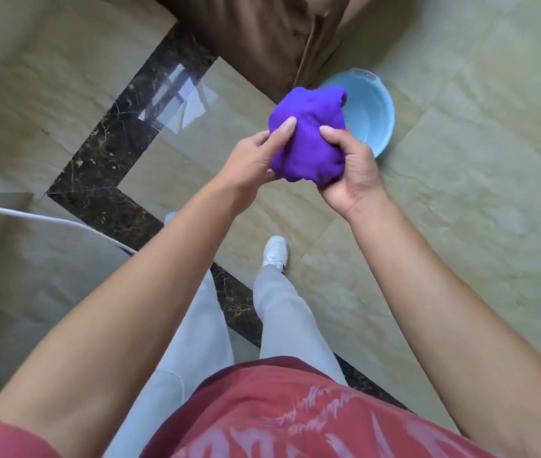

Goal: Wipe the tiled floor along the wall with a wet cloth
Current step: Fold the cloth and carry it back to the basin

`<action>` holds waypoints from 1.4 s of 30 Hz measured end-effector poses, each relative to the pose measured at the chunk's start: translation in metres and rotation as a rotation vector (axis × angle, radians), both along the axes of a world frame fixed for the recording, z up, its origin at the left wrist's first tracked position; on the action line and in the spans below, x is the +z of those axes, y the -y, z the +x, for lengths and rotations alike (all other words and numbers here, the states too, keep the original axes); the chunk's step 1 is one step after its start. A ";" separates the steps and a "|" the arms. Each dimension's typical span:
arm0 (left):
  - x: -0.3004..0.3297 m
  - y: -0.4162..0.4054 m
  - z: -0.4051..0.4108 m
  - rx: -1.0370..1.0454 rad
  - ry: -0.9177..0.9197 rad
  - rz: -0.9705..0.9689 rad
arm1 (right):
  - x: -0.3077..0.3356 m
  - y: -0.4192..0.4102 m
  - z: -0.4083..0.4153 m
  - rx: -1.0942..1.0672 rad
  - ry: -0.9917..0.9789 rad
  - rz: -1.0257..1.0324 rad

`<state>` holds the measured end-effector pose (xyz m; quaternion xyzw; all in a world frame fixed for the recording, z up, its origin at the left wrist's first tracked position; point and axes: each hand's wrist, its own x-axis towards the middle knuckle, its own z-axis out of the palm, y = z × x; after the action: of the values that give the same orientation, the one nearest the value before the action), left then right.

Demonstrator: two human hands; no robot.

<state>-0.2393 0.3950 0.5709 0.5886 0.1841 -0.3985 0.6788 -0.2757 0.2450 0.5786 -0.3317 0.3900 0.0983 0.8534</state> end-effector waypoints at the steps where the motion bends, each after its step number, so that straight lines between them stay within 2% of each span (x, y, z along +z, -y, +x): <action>1: 0.000 0.019 0.004 -0.020 0.007 0.001 | -0.002 0.019 -0.001 -0.031 -0.002 0.007; 5: -0.015 0.071 0.024 -0.062 0.058 0.036 | -0.025 0.075 0.006 -0.084 -0.002 -0.107; 7: -0.026 0.094 0.038 -0.091 0.055 0.036 | -0.042 0.096 0.016 -0.110 -0.075 -0.146; 11: -0.054 0.126 0.079 -0.211 0.048 0.023 | -0.076 0.133 0.043 -0.133 -0.153 -0.070; 16: -0.085 0.177 0.137 -0.444 -0.078 0.016 | -0.098 0.188 0.077 0.122 -0.109 -0.090; 18: -0.103 0.203 0.169 -0.534 -0.091 0.044 | -0.115 0.212 0.096 0.122 -0.187 -0.110; 23: -0.159 0.261 0.223 -0.689 0.030 0.207 | -0.178 0.267 0.138 0.050 -0.309 -0.139; 27: -0.234 0.302 0.240 -0.725 -0.011 0.319 | -0.254 0.300 0.155 0.065 -0.412 -0.215; 33: -0.399 0.351 0.233 -0.882 0.136 0.537 | -0.411 0.349 0.150 0.261 -0.530 -0.442; 35: -0.429 0.352 0.232 -0.907 0.141 0.559 | -0.436 0.353 0.149 0.312 -0.521 -0.507; 39: -0.518 0.358 0.224 -0.970 0.144 0.618 | -0.527 0.361 0.137 0.403 -0.535 -0.597; 42: -0.563 0.354 0.221 -0.942 0.156 0.697 | -0.576 0.354 0.135 0.452 -0.565 -0.646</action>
<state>-0.0182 0.0413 0.0084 0.8227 -0.0275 -0.5288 0.2068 -0.1409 -0.1089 0.0023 -0.6162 0.5354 0.2415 0.5247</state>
